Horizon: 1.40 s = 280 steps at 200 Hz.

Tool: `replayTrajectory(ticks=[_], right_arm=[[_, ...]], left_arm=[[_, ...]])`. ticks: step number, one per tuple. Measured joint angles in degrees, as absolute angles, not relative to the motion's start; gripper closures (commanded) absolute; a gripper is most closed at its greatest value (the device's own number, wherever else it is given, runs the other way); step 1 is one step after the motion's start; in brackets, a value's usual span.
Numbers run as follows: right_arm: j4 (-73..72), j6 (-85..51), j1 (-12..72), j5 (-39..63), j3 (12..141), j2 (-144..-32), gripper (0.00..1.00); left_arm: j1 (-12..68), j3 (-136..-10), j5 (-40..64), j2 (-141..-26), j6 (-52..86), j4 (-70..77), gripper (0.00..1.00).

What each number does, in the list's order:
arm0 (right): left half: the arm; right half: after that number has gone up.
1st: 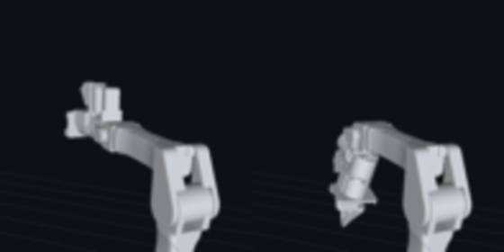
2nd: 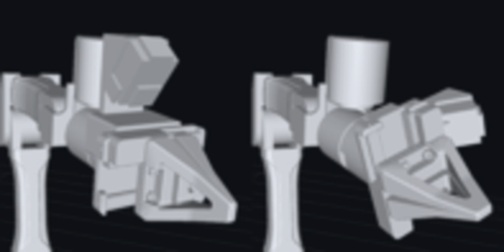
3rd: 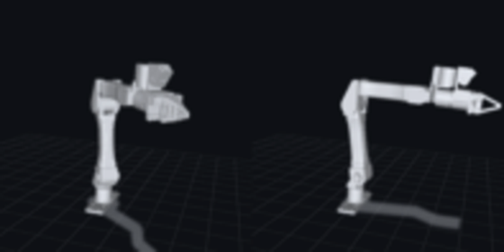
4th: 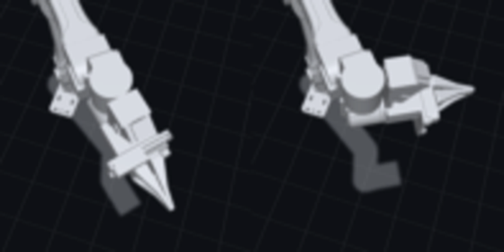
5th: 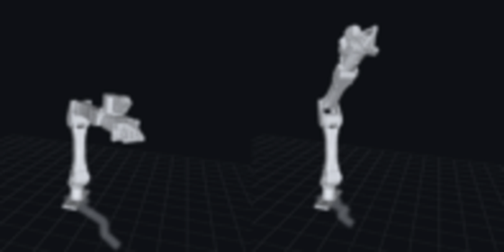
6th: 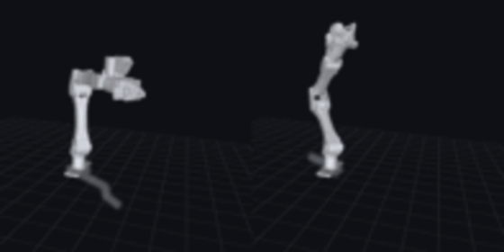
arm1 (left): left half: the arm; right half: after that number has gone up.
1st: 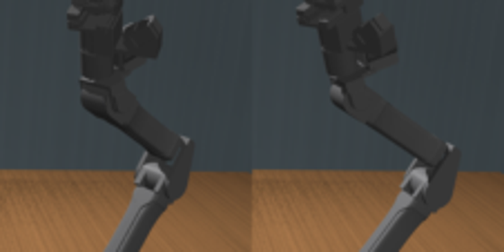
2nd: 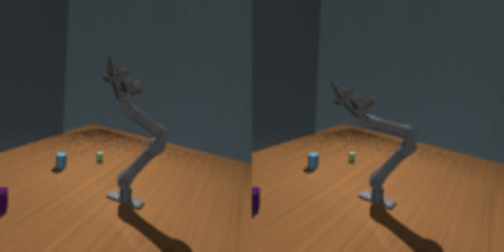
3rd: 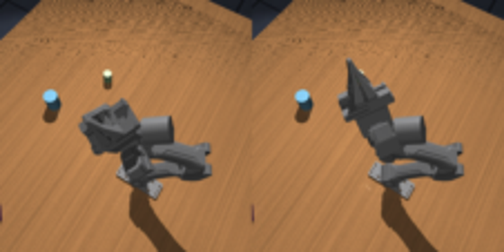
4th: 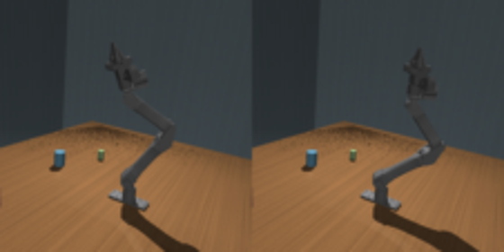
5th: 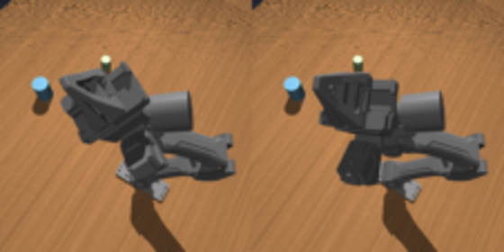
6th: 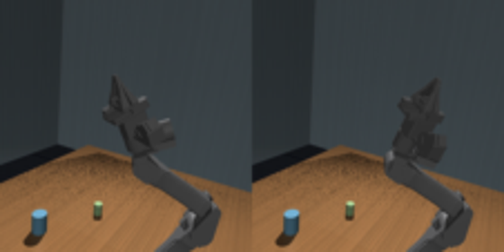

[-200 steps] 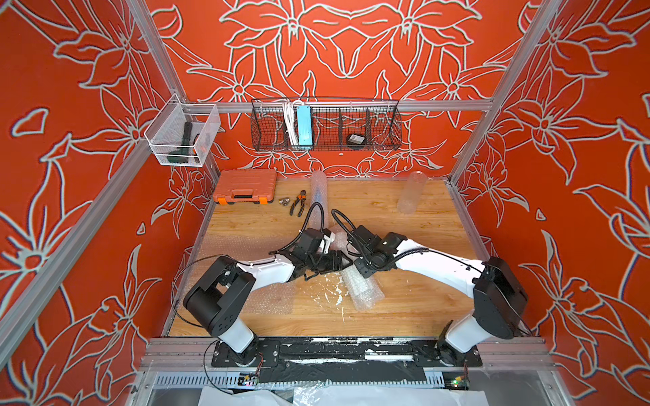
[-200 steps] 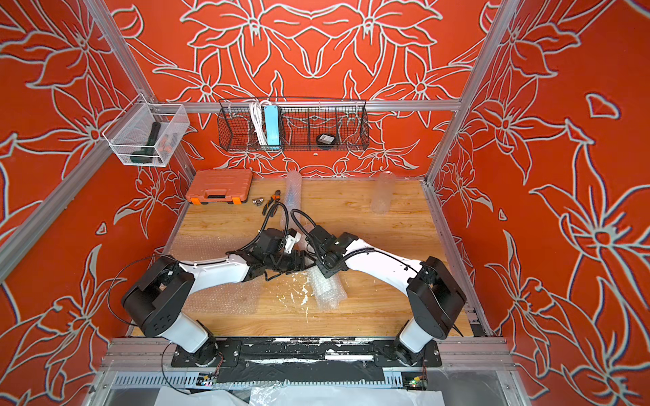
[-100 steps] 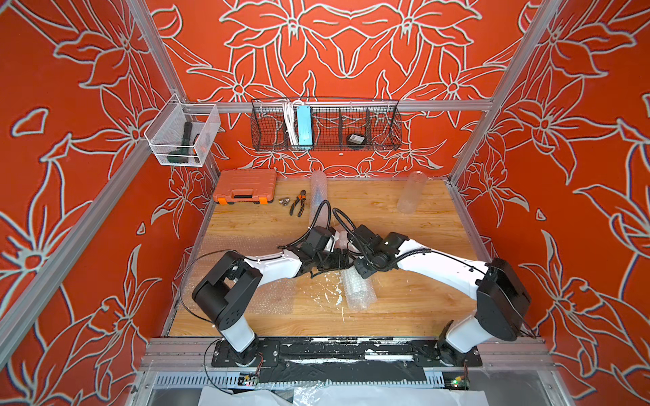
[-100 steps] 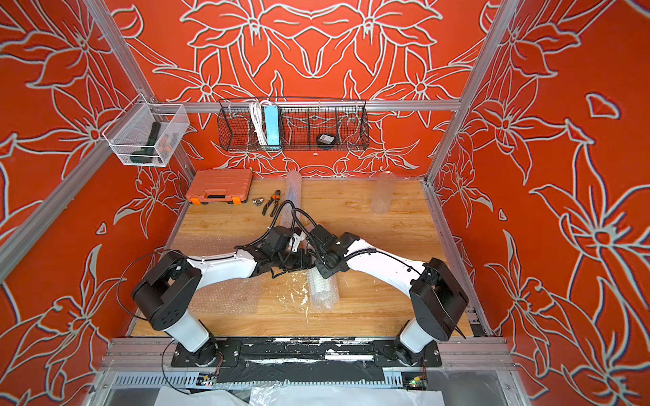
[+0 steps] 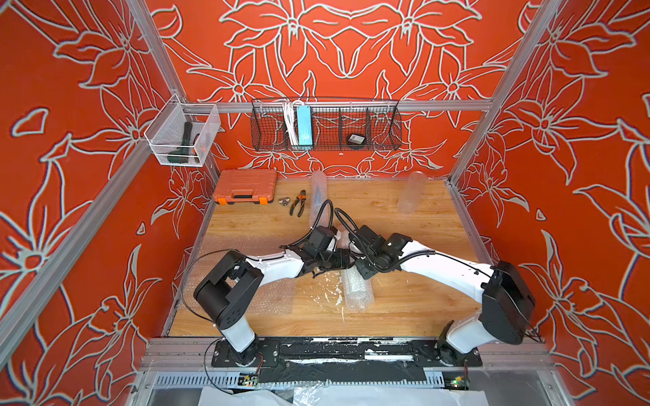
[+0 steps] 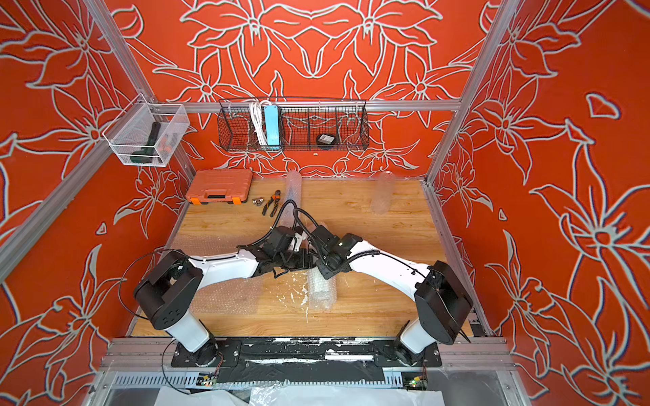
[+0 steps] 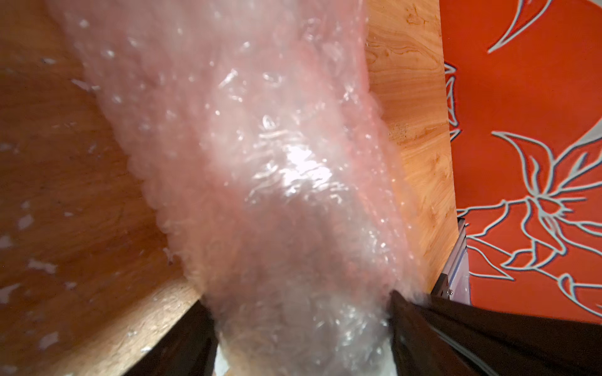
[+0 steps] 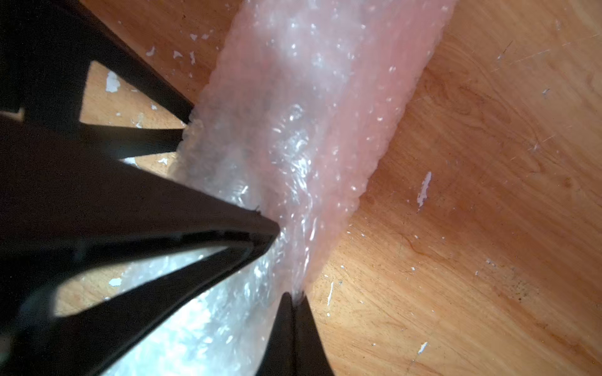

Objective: Unwrap the vase from the bubble wrap
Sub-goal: Unwrap the bubble wrap at the center of the board.

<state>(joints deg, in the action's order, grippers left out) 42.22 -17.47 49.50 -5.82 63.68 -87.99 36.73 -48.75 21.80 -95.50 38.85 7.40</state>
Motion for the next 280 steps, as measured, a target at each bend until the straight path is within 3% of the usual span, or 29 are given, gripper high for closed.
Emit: replayTrajectory(ticks=[242,280], right_arm=[[44.9,-17.3,48.7,-11.8,60.1,-86.7,0.98],[44.9,-17.5,48.6,-10.6,60.1,-85.4,0.83]], left_arm=[[37.2,-47.2,19.6,-95.2,38.6,9.8,0.27],[37.2,-47.1,19.9,-95.0,38.2,10.3,0.27]])
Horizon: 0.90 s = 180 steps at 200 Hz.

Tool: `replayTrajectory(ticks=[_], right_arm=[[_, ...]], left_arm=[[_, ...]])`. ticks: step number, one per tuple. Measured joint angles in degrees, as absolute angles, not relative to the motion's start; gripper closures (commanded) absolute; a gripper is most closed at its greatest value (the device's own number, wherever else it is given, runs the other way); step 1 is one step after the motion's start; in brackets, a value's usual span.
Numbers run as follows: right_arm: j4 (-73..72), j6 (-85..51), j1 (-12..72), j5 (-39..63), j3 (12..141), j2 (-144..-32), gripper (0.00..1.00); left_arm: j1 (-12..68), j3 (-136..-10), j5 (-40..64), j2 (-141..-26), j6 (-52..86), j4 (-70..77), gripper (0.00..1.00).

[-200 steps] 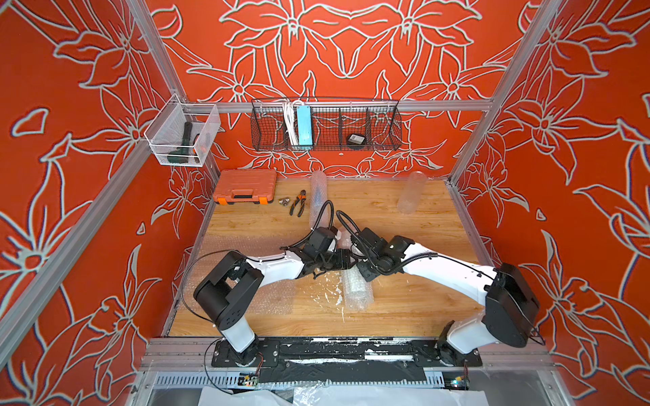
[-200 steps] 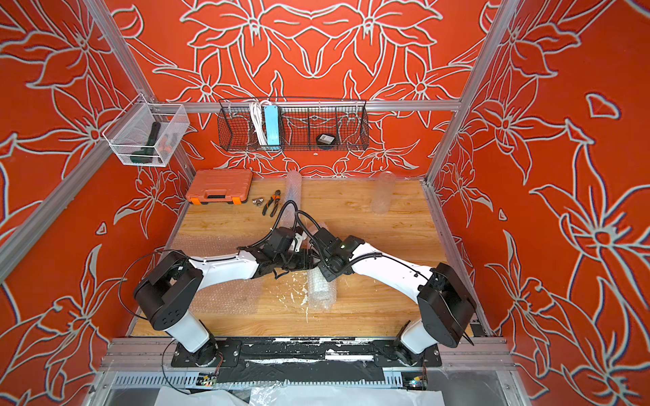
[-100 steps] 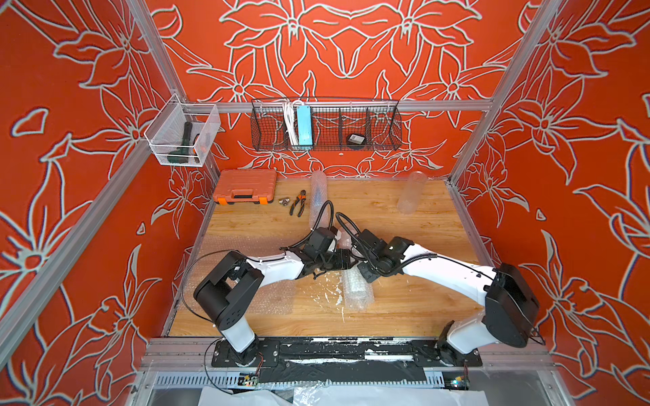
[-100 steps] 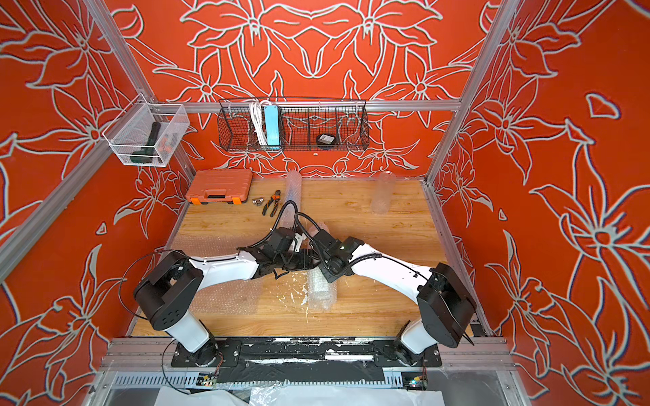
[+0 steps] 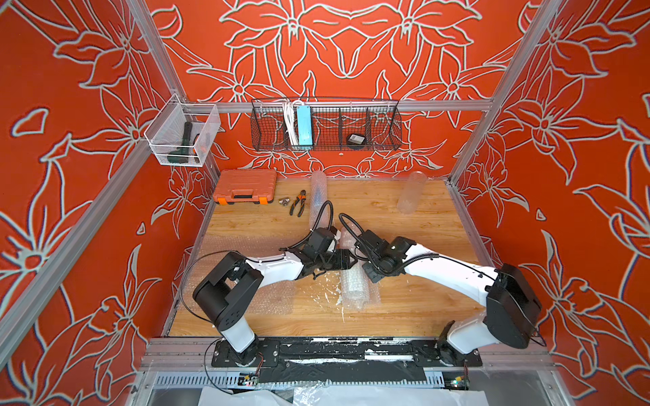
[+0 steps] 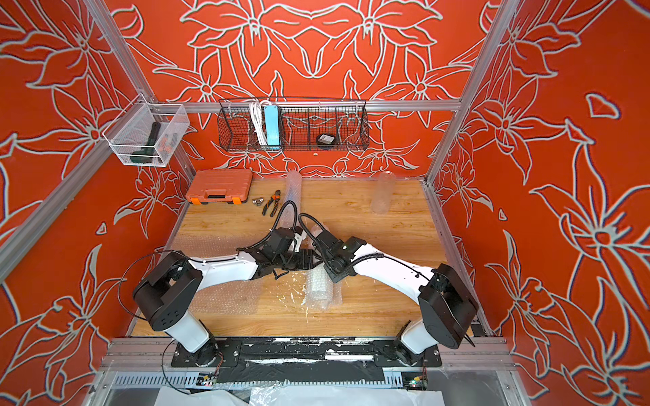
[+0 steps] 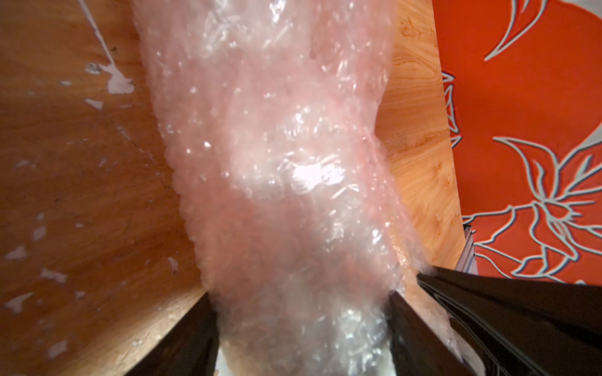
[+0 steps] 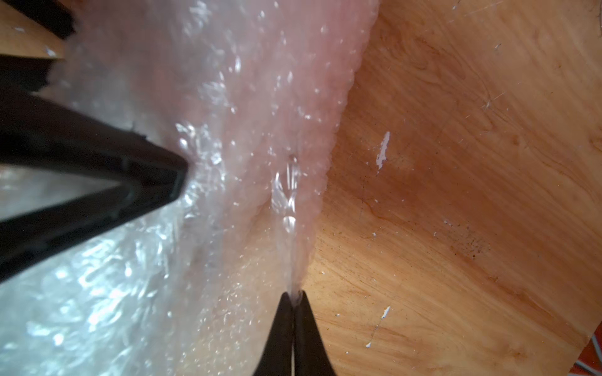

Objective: Unwrap the vase from the bubble wrap
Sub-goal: Unwrap the bubble wrap at the center of the board.

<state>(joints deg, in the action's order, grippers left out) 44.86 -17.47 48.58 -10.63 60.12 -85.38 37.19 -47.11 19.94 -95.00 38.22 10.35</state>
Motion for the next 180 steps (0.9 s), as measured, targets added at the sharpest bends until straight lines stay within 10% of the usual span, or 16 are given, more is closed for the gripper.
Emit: replayTrajectory(ticks=[55,180], right_arm=[[41.5,-18.7,45.1,-2.4,60.0,-79.2,0.47],[37.0,-11.2,39.0,2.7,68.5,-86.4,0.43]], left_arm=[[37.1,-48.1,21.3,-95.0,36.2,8.3,0.27],[35.7,-55.2,22.1,-94.6,29.4,-4.3,0.18]])
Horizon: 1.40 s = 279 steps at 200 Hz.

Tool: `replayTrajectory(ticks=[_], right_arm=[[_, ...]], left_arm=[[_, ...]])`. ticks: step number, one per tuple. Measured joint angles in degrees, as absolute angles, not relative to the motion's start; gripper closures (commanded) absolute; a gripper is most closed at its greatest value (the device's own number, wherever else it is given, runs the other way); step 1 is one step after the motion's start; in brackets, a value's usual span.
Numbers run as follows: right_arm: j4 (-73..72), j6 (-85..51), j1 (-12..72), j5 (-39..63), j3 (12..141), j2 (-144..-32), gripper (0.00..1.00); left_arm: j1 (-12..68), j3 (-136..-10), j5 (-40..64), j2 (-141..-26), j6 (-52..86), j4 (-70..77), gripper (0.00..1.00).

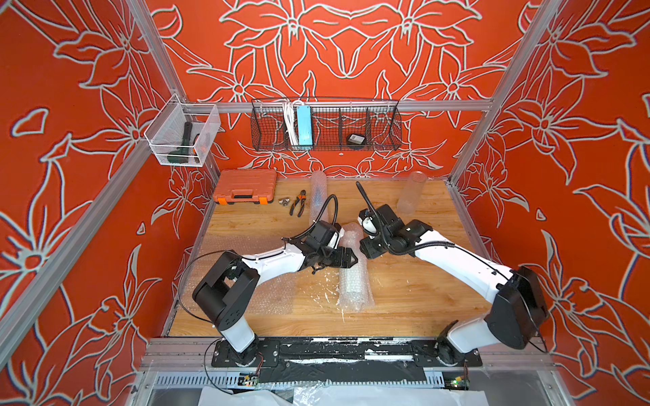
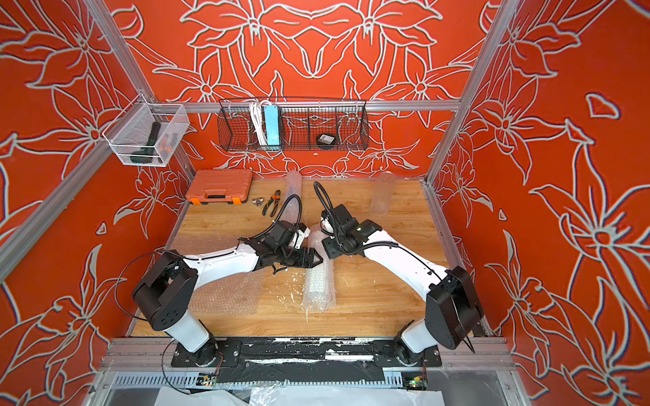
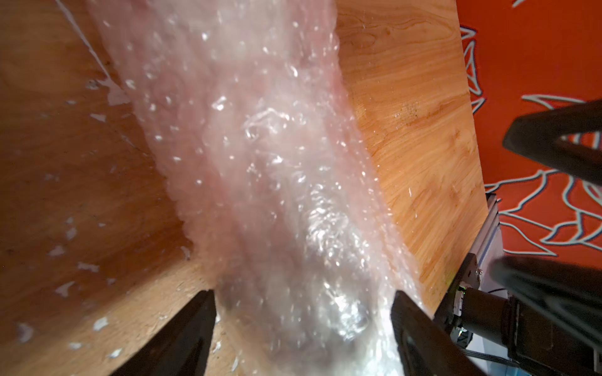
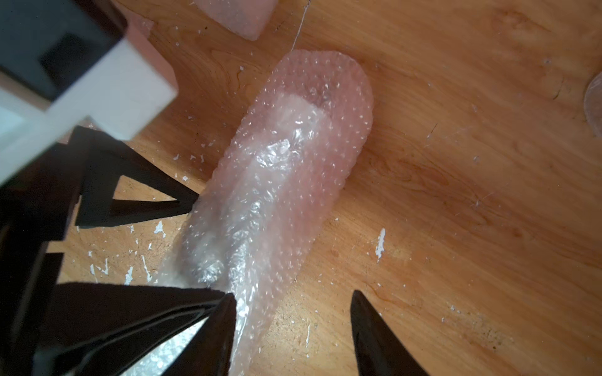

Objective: Unwrap the vase from the bubble wrap
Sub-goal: Unwrap the bubble wrap at the center of the board.

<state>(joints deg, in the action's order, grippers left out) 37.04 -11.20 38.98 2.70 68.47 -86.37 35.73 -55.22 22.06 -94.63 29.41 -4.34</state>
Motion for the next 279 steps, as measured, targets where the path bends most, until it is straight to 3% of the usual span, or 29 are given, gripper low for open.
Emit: replayTrajectory(ticks=[152,221,279], right_arm=[[35.8,-7.9,39.0,2.2,74.5,-97.4,0.48],[37.1,-6.5,39.3,-3.0,77.4,-100.6,0.58],[38.5,-5.6,40.1,-8.1,78.0,-101.6,0.58]], left_arm=[[33.4,-56.4,25.1,-98.5,29.9,-0.8,0.25],[33.4,-55.2,25.5,-98.5,31.4,1.4,0.27],[33.4,-54.4,25.6,-98.5,32.5,3.0,0.28]])
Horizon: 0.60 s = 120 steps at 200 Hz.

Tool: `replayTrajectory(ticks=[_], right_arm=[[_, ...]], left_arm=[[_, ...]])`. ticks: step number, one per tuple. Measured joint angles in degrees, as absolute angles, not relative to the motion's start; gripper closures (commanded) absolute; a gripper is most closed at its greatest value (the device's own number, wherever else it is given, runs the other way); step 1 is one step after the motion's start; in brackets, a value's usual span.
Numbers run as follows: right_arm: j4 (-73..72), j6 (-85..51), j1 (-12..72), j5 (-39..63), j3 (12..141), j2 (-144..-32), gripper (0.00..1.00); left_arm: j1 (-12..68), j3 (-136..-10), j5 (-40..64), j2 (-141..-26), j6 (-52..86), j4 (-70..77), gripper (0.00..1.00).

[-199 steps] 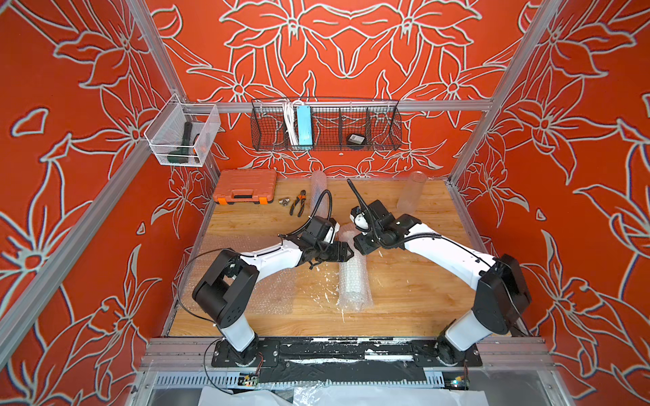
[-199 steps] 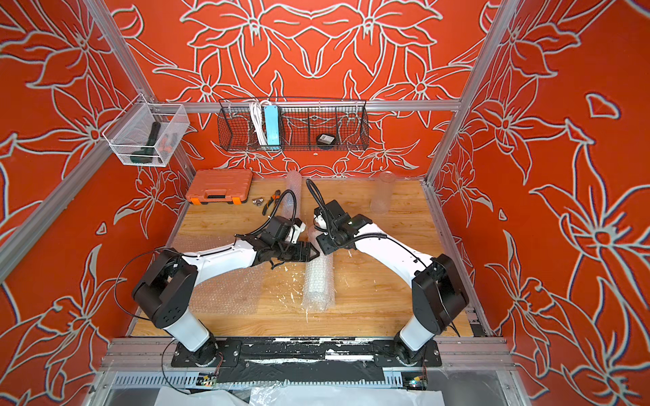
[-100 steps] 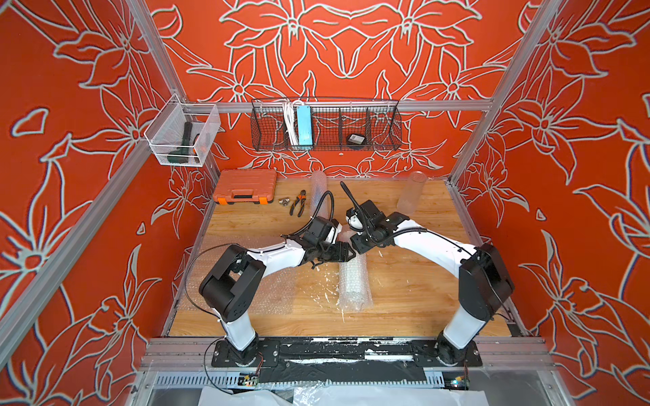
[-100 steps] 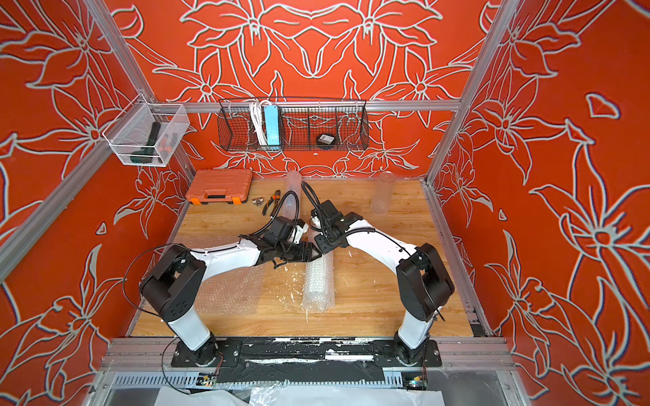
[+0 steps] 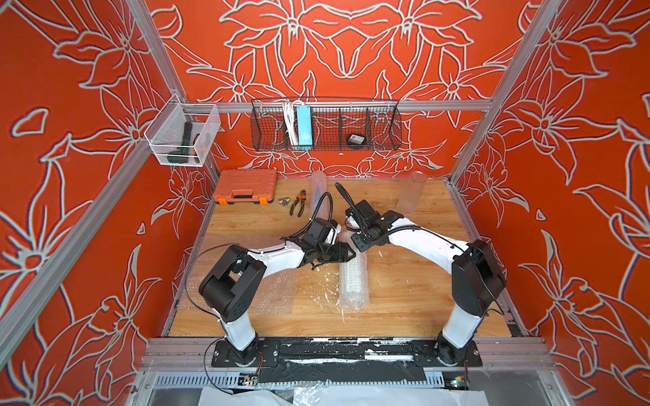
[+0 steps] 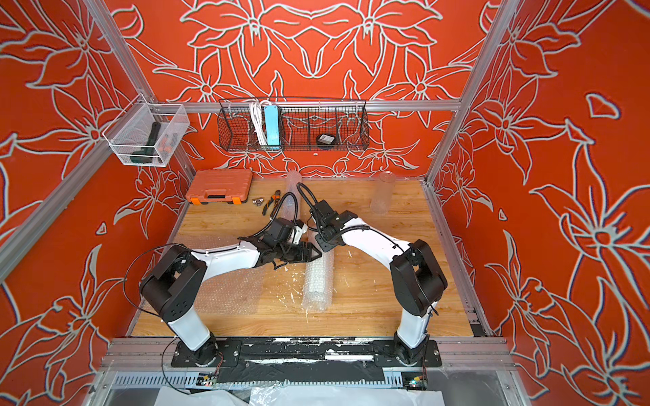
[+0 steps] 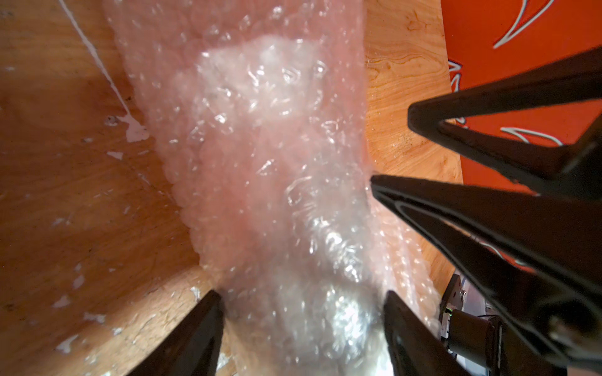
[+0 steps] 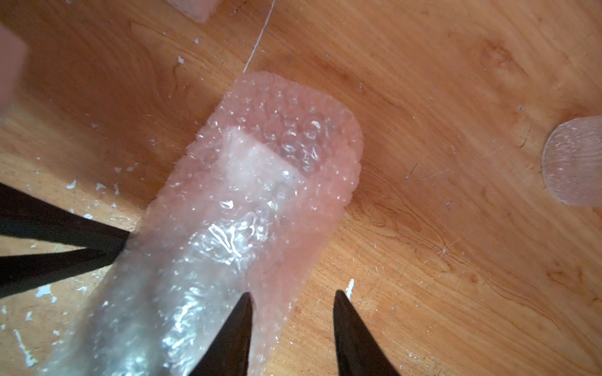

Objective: Unwrap the vase from the bubble wrap
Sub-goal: Unwrap the bubble wrap at the center of the board.

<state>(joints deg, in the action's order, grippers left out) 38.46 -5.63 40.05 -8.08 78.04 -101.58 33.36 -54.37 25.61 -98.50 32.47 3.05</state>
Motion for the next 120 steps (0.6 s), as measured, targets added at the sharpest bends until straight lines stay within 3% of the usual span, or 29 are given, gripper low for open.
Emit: replayTrajectory(ticks=[32,84,120], right_arm=[[38.5,-4.6,40.9,-9.0,78.1,-102.7,0.6],[38.6,-2.7,42.5,-11.5,78.6,-103.5,0.83],[38.5,-1.6,43.1,-13.2,78.6,-103.5,0.89]], left_arm=[[33.4,-54.3,25.6,-98.5,32.7,3.3,0.28],[33.3,-53.5,25.6,-98.5,33.4,4.6,0.28],[33.1,-52.6,25.8,-98.5,33.8,6.3,0.29]])
